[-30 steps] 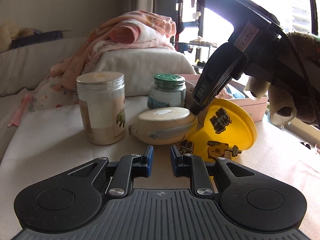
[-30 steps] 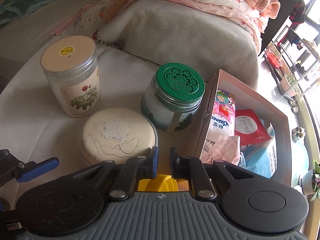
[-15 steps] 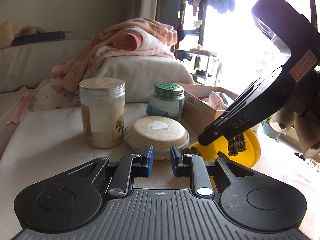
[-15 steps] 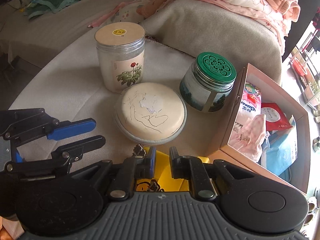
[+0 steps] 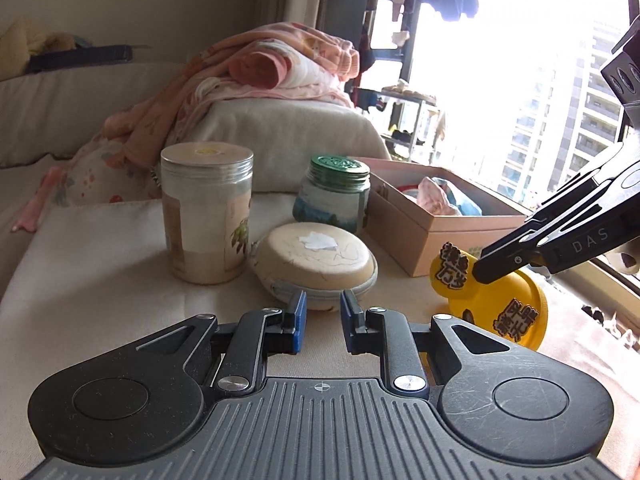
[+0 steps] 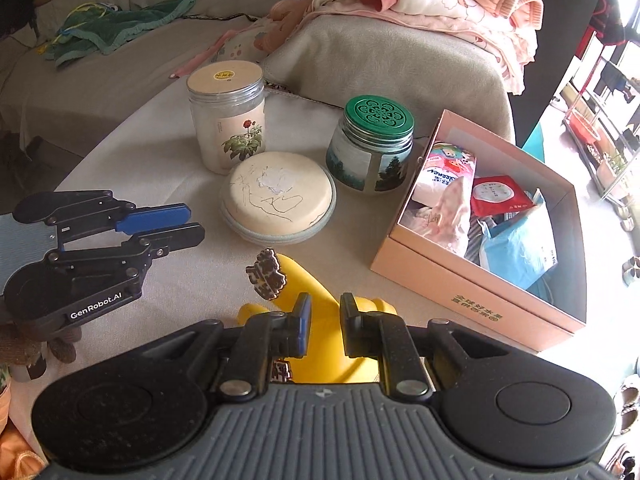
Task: Organize soft objects
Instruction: 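Grasp the rim of the yellow funnel with the right tool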
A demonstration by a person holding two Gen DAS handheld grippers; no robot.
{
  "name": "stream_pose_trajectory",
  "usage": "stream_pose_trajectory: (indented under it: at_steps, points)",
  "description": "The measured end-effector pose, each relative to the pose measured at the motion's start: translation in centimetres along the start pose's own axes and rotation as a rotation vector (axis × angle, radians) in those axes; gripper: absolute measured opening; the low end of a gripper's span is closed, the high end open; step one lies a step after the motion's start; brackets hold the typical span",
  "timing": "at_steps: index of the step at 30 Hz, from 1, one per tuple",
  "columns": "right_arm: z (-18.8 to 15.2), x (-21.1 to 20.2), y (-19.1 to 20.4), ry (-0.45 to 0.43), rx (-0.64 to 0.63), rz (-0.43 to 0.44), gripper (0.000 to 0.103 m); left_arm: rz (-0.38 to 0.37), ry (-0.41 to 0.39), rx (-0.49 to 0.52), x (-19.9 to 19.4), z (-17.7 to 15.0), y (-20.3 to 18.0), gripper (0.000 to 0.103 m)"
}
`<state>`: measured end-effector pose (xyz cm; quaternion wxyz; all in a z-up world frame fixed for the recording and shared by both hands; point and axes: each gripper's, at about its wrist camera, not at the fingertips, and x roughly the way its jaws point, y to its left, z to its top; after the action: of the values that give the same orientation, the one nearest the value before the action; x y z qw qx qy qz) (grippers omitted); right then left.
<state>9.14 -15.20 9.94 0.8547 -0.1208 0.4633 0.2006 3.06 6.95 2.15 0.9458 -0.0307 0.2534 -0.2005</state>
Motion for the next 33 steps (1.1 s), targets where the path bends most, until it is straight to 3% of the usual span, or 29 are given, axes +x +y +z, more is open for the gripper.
stream_pose_trajectory:
  at_steps: [7, 10, 16, 19, 21, 24, 25, 26, 27, 29, 33]
  points:
    - [-1.8, -0.2, -0.1, -0.063, 0.01, 0.023, 0.022, 0.008, 0.056, -0.105, 0.6, 1.7, 1.6, 0.023]
    - [-2.8, -0.1, -0.4, -0.085, 0.011, 0.034, 0.03, 0.003, 0.092, -0.156, 2.1, 3.0, 1.9, 0.023]
    - [-3.7, -0.8, -2.2, -0.119, 0.048, 0.083, 0.034, 0.102, 0.131, -0.139, 4.7, 4.9, 0.6, 0.023]
    - [-2.4, -2.2, -3.6, -0.146, 0.094, 0.151, 0.039, 0.098, 0.14, -0.116, 5.2, 5.1, 0.0, 0.023]
    - [-0.4, -2.8, -4.3, -0.171, 0.131, 0.164, 0.056, 0.095, 0.147, -0.107, 5.5, 5.0, -0.1, 0.023]
    - [3.3, -2.2, -4.5, -0.178, 0.146, 0.157, 0.056, 0.085, 0.142, -0.103, 5.4, 4.8, 0.2, 0.023]
    - [4.9, -1.4, -4.3, -0.159, 0.139, 0.145, 0.055, 0.072, 0.139, -0.113, 5.2, 4.6, 0.5, 0.023]
    - [6.4, -0.3, -4.0, -0.124, 0.125, 0.125, 0.046, 0.07, 0.137, -0.118, 5.0, 4.5, 0.7, 0.023]
    - [7.8, 1.1, -3.6, -0.073, 0.106, 0.101, 0.025, 0.072, 0.135, -0.123, 4.8, 4.3, 1.0, 0.023]
    - [9.8, 4.2, -3.0, 0.019, 0.098, 0.069, 0.008, 0.067, 0.132, -0.137, 4.3, 3.9, 1.6, 0.023]
    - [12.0, 9.2, -1.5, 0.115, 0.03, -0.049, 0.008, 0.052, 0.118, -0.199, 2.9, 2.9, 3.3, 0.023]
